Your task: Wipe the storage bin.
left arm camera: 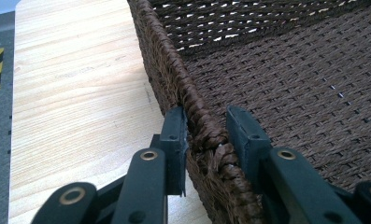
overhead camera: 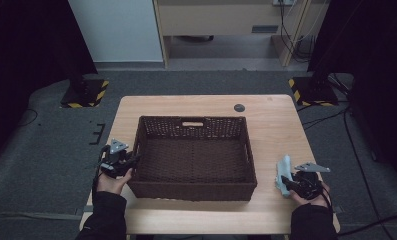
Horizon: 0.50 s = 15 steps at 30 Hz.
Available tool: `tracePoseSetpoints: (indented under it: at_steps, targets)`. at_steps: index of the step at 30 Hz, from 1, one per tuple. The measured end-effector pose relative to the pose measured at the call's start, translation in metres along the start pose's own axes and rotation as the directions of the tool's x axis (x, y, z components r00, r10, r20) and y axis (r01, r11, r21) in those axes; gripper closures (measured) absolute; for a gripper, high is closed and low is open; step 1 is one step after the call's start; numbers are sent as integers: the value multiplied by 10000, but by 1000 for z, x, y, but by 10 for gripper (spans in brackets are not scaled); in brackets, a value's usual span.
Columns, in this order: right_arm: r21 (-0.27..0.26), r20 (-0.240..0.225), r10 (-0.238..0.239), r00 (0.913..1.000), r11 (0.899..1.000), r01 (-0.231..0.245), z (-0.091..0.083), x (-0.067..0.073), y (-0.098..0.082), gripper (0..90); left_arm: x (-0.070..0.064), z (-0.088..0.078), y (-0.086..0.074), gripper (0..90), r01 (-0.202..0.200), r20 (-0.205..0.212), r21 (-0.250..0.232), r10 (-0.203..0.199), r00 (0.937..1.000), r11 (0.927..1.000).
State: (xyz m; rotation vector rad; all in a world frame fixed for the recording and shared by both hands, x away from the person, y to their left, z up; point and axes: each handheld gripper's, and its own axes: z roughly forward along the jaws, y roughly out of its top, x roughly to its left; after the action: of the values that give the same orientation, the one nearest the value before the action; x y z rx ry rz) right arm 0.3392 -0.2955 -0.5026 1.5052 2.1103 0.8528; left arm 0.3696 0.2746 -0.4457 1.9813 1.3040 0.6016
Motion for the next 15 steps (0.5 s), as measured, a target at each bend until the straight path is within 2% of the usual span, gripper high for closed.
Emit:
tracePoseSetpoints:
  at_steps: [8, 11, 15]
  targets:
    - [589, -228, -152, 9996, 9981, 165, 5, 1, 2, 813, 0, 0, 0, 681, -13, 14, -17, 13, 10000, 10000]
    - [499, -371, -168, 9992, 9986, 186, 4, 1, 4, 832, 1, 0, 0, 683, -43, 50, -19, 43, 10000, 10000]
    - [-20, -542, -220, 9983, 9998, 219, -2, 4, 10, 834, -1, -1, -1, 687, -56, 53, -66, 56, 10000, 10000]
